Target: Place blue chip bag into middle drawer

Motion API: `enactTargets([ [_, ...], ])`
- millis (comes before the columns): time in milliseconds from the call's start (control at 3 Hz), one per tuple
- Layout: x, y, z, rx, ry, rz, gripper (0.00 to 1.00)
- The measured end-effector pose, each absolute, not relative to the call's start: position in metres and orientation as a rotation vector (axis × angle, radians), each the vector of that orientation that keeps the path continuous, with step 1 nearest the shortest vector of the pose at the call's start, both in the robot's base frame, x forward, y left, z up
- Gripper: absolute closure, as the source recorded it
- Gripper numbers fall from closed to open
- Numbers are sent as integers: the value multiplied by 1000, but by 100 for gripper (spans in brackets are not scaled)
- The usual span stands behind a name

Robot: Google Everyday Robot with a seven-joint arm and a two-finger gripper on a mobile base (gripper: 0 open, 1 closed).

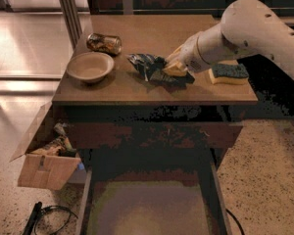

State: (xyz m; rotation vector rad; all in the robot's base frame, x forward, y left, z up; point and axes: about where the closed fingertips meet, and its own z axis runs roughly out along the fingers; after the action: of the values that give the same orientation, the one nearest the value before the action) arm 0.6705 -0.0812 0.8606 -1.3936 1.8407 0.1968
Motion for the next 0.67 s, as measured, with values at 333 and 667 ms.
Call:
enactTargets([
  [333, 671, -81, 861, -1394, 1841, 197, 100],
  [667, 671, -81, 861, -1394, 1841, 197, 100],
])
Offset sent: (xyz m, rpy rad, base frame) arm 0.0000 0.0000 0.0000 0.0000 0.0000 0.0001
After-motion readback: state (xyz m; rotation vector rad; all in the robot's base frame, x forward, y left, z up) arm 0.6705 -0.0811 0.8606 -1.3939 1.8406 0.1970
